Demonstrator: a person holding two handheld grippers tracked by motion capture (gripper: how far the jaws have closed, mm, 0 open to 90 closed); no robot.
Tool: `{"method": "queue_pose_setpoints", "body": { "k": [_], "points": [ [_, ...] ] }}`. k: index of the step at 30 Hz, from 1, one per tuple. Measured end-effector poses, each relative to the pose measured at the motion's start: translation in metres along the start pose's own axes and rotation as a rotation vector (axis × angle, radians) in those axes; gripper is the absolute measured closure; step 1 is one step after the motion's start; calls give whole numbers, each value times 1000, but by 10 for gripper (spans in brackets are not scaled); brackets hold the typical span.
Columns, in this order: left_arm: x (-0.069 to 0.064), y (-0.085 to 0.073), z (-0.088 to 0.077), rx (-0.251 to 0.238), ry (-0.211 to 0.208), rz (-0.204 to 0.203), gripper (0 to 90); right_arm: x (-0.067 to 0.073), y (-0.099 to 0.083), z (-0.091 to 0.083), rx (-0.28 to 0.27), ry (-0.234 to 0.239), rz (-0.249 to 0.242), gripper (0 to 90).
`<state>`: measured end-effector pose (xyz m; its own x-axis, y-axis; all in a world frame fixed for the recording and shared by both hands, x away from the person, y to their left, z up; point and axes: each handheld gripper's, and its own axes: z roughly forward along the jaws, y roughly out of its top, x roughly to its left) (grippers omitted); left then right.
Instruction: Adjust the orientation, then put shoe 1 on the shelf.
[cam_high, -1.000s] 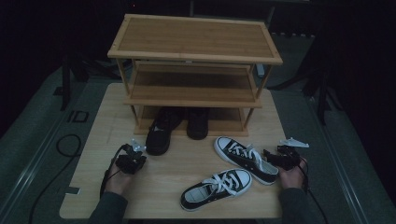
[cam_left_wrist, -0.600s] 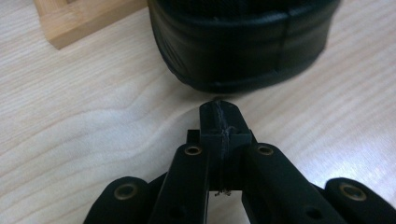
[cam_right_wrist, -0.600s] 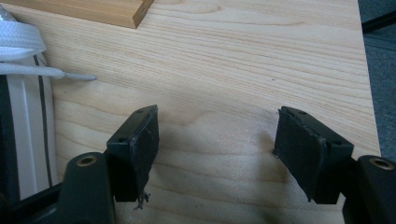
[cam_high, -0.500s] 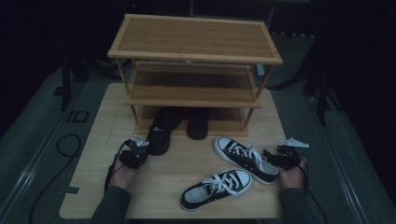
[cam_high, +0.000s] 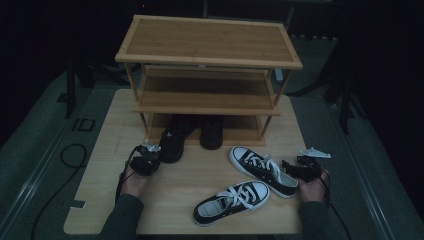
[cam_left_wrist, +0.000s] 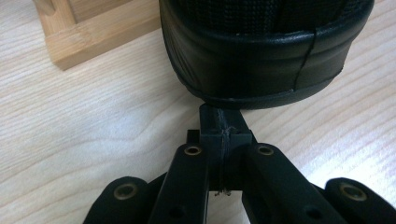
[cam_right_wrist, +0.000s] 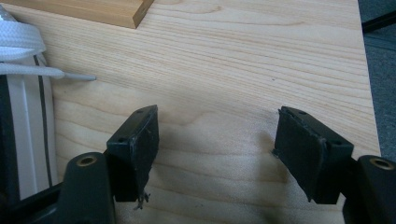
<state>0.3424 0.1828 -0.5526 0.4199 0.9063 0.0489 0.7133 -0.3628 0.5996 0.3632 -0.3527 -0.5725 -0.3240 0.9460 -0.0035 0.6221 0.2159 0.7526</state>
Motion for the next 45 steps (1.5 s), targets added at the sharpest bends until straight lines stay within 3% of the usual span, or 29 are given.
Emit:
{"method": "queue_pose_setpoints", "body": {
  "k": [15, 28, 40, 45],
  "points": [
    [-7, 14, 10, -10, -21, -3, 895, 0, 0, 0, 0, 0, 0, 303],
    [-29, 37, 25, -3, -49, 26, 896, 0, 0, 0, 1, 1, 1, 303],
    [-39, 55, 36, 13, -59, 34, 896, 0, 0, 0, 1, 1, 1, 303],
    [-37, 58, 38, 18, -61, 14, 895, 0, 0, 0, 1, 1, 1, 303]
  ]
}}
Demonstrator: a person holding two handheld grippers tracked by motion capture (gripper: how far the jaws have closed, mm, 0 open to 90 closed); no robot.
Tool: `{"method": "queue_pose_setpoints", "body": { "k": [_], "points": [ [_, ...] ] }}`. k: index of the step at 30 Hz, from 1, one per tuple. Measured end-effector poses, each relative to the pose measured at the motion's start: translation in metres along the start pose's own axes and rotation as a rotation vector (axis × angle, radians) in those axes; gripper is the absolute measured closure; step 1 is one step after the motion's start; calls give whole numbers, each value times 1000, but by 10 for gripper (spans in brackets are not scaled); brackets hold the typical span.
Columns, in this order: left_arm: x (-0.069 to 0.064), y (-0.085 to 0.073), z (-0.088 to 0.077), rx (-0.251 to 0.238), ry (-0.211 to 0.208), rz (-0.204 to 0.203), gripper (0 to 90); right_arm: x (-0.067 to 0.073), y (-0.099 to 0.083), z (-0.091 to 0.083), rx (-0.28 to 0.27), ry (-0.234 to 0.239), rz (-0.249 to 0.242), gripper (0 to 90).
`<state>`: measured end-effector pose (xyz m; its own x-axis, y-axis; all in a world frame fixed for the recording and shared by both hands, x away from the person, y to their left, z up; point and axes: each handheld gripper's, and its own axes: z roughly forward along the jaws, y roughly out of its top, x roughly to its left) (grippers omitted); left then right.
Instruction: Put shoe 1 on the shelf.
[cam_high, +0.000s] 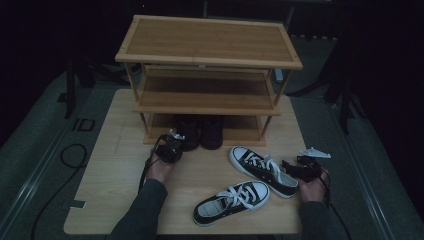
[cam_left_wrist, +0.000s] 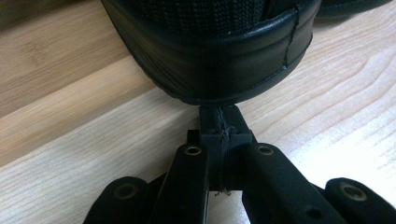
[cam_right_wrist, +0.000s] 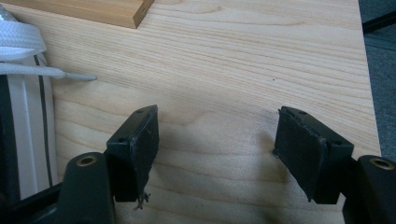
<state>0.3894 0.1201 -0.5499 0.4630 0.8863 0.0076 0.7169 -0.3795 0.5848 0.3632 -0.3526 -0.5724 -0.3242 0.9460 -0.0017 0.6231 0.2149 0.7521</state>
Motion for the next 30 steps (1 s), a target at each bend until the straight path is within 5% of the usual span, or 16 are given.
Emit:
{"method": "queue_pose_setpoints", "body": {
  "k": [11, 22, 30],
  "points": [
    [2, -5, -5, -22, -21, 7, 799, 0, 0, 0, 0, 1, 0, 302],
    [-4, -7, -36, -75, -73, 88, 655, 0, 0, 0, 0, 2, -2, 301],
    [-15, 0, -50, -67, -178, 163, 601, 0, 0, 0, 0, 2, -1, 301]
  ]
}}
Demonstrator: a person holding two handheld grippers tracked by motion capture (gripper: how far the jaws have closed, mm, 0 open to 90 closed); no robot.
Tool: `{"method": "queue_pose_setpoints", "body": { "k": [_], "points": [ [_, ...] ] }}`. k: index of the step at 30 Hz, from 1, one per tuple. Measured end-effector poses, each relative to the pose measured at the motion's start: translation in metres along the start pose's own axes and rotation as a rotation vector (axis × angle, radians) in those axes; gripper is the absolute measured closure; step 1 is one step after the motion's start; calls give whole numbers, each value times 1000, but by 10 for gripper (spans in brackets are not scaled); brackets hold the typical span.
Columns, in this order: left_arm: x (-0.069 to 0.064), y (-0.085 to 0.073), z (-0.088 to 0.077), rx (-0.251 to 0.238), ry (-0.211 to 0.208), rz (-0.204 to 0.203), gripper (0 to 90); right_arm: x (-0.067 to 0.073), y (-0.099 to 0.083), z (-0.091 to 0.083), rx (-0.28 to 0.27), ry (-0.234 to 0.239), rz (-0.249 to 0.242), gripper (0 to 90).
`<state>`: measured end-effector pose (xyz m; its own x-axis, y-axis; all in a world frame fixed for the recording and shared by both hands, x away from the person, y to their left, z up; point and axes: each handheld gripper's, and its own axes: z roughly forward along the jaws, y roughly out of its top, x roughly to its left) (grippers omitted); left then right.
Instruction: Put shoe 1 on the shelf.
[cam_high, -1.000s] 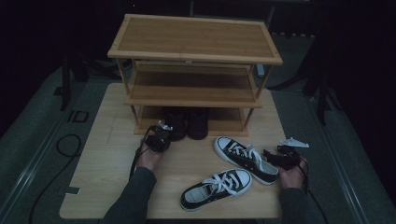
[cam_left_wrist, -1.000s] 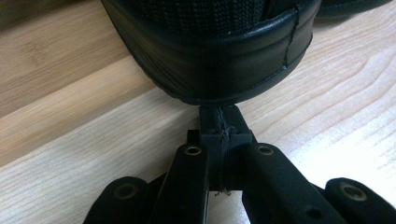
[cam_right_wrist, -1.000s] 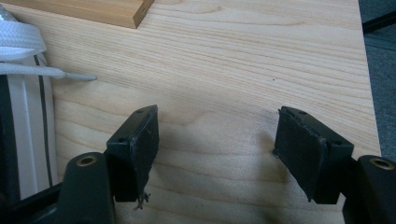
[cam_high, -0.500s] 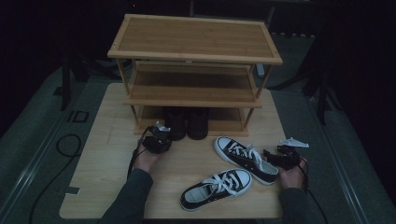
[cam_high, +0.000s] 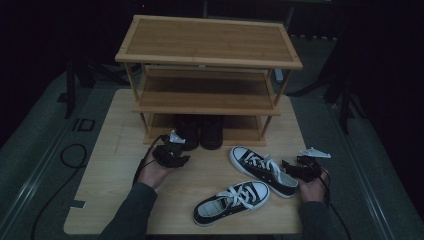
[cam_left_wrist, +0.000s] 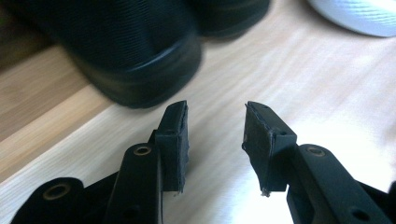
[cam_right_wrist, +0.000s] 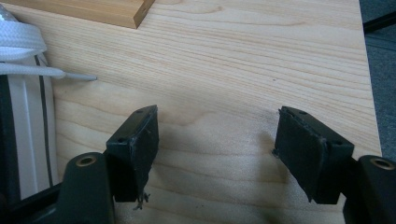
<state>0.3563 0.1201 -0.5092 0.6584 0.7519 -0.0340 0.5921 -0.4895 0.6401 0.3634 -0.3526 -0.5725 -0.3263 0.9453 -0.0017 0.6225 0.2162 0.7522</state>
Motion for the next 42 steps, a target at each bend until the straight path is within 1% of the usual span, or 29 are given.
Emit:
{"method": "queue_pose_setpoints", "body": {
  "k": [3, 7, 9, 13, 16, 18, 19, 25, 27, 28, 31, 35, 39, 42],
  "points": [
    [-7, 5, -3, -5, -20, 30, 594, 0, 0, 0, 0, 0, 0, 301],
    [-16, 11, -6, 1, -30, 70, 574, 0, 0, 0, 0, 0, 0, 301],
    [-20, 13, -6, 7, -43, 81, 556, 0, 0, 0, 0, 0, 0, 301],
    [-26, 17, -8, 10, -51, 110, 553, 0, 0, 0, 0, 0, 0, 301],
    [-31, 19, -11, 10, -57, 125, 547, 0, 0, 0, 0, 1, -1, 301],
    [-33, 21, -12, 27, -62, 127, 535, 0, 0, 0, 0, 1, -1, 301],
    [-34, 22, -13, 31, -59, 137, 532, 0, 0, 0, 0, 2, -2, 301],
    [-42, 23, -17, 27, -75, 172, 526, 0, 0, 0, 0, 2, -3, 301],
    [-44, 24, -18, 34, -103, 180, 519, 0, 0, 0, 0, 2, -3, 301],
    [-45, 24, -19, 32, -109, 190, 518, 0, 0, 0, 0, 3, -3, 301],
    [-50, 25, -22, 31, -114, 215, 514, 0, 0, 0, -1, 2, -4, 301],
    [-55, 27, -24, 29, -124, 229, 510, 1, 0, 0, -1, 4, -7, 301],
    [-59, 28, -25, 31, -143, 248, 512, 1, 0, 0, -1, 5, -6, 301],
    [-65, 29, -26, 37, -155, 274, 513, 1, 0, 0, -1, 5, -7, 301]
  ]
}}
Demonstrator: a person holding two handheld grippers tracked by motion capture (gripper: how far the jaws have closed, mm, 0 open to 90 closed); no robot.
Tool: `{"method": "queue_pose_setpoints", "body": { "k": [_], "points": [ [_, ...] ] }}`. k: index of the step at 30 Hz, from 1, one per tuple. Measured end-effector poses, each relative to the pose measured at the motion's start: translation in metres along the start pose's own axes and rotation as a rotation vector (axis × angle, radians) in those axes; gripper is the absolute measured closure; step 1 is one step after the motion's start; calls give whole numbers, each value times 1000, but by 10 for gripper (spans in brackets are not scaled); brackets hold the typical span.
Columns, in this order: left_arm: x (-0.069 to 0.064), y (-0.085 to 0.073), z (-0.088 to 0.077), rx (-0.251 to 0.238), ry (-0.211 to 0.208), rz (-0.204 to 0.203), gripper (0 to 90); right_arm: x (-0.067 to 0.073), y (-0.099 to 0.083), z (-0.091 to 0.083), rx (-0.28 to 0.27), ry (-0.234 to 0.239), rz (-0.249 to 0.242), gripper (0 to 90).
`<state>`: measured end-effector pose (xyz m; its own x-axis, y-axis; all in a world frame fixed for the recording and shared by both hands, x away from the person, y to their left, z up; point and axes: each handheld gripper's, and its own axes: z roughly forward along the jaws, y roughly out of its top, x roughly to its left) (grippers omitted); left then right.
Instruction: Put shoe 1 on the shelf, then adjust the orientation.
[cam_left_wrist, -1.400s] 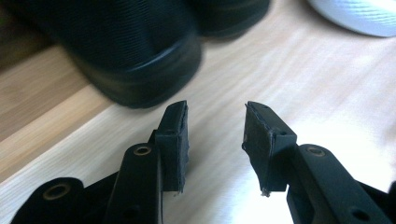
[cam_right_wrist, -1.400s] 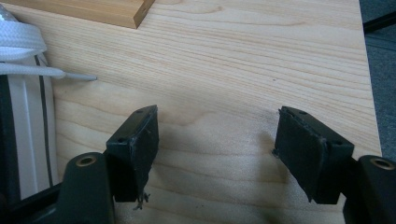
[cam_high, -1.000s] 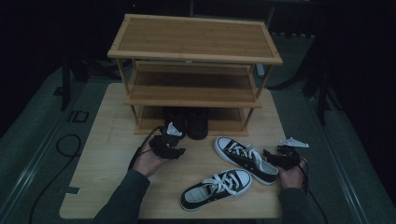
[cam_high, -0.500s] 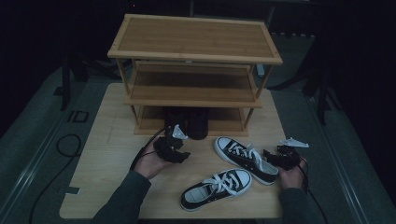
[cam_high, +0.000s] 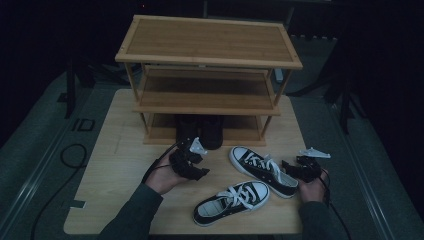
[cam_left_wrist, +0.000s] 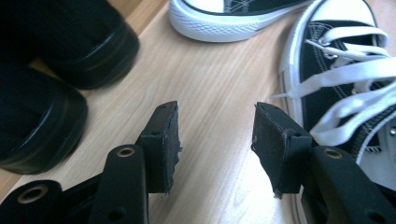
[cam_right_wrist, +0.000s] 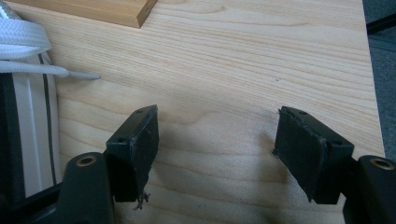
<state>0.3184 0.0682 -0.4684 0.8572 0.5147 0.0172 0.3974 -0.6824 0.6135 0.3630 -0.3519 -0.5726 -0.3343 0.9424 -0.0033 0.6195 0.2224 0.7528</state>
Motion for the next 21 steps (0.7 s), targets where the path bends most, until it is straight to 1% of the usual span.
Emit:
{"method": "queue_pose_setpoints", "body": {
  "k": [4, 6, 11, 14, 19, 21],
  "points": [
    [-7, 4, -2, 2, -23, 33, 513, 0, 0, 0, 0, 0, -1, 302],
    [-9, 6, -3, 9, -22, 43, 513, 0, 0, 0, 0, 1, -1, 301],
    [-13, 7, -4, 8, -34, 57, 514, 0, 0, 0, 0, 1, -1, 301],
    [-15, 8, -4, 8, -53, 71, 514, 0, 0, 0, 0, 1, -1, 302],
    [-24, 10, -2, 21, -71, 106, 514, 0, 0, 0, 0, 1, -1, 301],
    [-26, 11, -1, 27, -77, 111, 520, 0, 0, 0, 0, 1, -1, 301]
  ]
}}
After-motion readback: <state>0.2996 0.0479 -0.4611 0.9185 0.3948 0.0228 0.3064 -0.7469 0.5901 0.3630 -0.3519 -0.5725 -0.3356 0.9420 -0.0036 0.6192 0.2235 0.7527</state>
